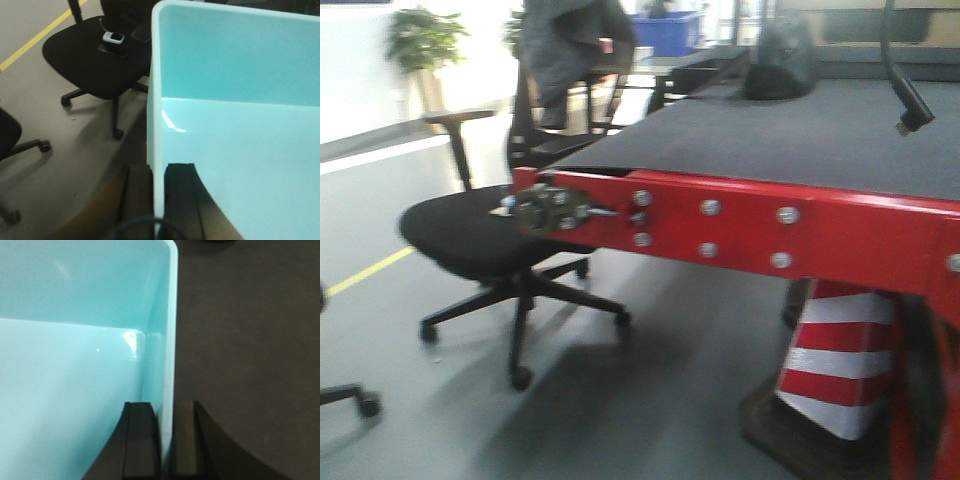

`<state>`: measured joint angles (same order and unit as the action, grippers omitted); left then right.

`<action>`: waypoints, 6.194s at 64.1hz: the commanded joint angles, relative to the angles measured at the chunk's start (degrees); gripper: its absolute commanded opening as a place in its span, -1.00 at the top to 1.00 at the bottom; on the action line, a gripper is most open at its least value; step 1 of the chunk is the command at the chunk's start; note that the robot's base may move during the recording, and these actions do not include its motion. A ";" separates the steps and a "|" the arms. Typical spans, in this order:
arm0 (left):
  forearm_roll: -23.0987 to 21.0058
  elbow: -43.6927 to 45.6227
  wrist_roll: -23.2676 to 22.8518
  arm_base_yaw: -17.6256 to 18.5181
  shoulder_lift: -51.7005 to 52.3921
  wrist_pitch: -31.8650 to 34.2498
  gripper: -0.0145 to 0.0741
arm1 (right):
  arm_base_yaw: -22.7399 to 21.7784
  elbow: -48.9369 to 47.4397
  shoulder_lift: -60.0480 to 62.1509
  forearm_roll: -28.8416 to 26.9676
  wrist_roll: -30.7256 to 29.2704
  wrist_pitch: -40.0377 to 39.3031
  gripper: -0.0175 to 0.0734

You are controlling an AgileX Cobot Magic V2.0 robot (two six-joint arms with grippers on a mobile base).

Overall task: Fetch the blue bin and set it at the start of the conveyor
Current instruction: 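Hold the bin with both grippers while the base drives to the conveyor, then hold the bin above the grey conveyor belt with both grippers, then lower the bin onto the belt and open both grippers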

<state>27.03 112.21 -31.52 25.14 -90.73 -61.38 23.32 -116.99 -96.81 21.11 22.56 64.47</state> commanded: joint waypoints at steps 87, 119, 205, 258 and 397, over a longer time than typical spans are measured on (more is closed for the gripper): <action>0.71 0.58 -0.04 0.13 0.78 2.40 0.92 | -0.33 -0.53 4.13 2.48 -0.61 -1.80 0.95; 0.71 0.58 -0.04 0.13 0.78 2.40 0.92 | -0.33 -0.53 4.13 2.48 -0.61 -1.91 0.95; 0.71 0.58 -0.04 0.13 0.78 2.40 0.92 | -0.33 -0.53 4.13 1.99 -0.61 2.07 0.95; 0.50 0.58 -0.04 0.13 0.78 2.39 0.92 | -0.33 -0.53 4.13 0.61 -0.61 -0.09 0.95; 4.20 -37.27 -11.14 -4.73 -10.49 37.43 -0.28 | -8.65 40.44 -3.94 -9.85 3.53 -44.84 -0.11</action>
<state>31.08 74.58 -42.60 21.18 -101.87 -23.14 15.27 -76.10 -101.17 11.06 26.43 21.20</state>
